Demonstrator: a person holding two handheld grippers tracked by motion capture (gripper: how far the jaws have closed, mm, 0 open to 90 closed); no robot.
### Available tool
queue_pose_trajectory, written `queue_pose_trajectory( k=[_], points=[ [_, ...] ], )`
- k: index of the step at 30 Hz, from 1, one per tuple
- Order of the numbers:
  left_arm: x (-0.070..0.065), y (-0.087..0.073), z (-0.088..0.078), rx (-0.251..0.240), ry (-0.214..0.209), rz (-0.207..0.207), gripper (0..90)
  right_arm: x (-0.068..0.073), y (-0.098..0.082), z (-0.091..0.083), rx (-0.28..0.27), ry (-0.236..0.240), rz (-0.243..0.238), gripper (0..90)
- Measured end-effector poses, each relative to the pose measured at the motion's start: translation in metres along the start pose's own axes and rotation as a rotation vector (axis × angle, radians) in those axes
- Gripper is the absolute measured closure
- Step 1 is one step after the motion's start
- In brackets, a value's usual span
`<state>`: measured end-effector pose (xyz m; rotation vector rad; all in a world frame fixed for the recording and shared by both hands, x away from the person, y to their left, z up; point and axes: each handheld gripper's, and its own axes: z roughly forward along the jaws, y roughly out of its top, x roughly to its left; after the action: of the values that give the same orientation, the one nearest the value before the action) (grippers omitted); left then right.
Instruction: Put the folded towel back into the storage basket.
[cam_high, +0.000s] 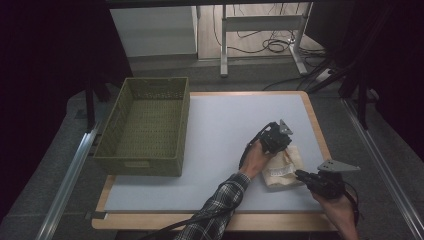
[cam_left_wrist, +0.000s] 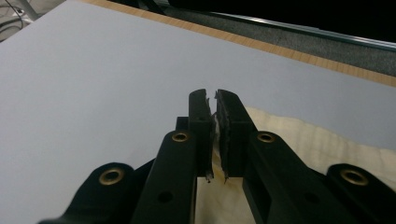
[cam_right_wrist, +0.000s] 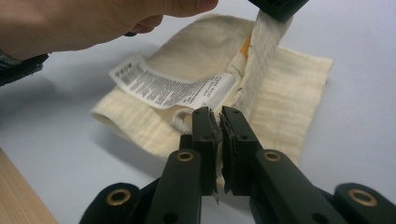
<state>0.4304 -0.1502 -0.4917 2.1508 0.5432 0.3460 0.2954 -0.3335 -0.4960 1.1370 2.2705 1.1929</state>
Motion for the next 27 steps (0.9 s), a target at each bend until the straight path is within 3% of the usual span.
queue_pose_trajectory(
  k=[6,10,18,23,27],
  points=[
    [-0.001,0.001,0.011,0.027,-0.002,-0.004,83.2,-0.007,-0.006,0.003,0.010,-0.014,0.016,84.4],
    [-0.003,0.002,0.010,0.010,0.031,0.001,65.4,-0.010,-0.009,0.006,0.020,-0.021,0.030,83.1],
    [0.006,0.007,-0.016,-0.069,0.030,-0.057,48.8,-0.014,-0.006,-0.008,0.011,-0.070,0.022,74.3],
    [0.011,-0.002,-0.033,-0.042,0.033,-0.046,45.2,-0.020,0.000,-0.023,-0.004,-0.111,0.013,68.7],
    [0.015,-0.017,-0.044,-0.021,0.046,-0.049,43.9,-0.022,0.009,-0.024,-0.014,-0.125,0.007,64.0]
  ],
)
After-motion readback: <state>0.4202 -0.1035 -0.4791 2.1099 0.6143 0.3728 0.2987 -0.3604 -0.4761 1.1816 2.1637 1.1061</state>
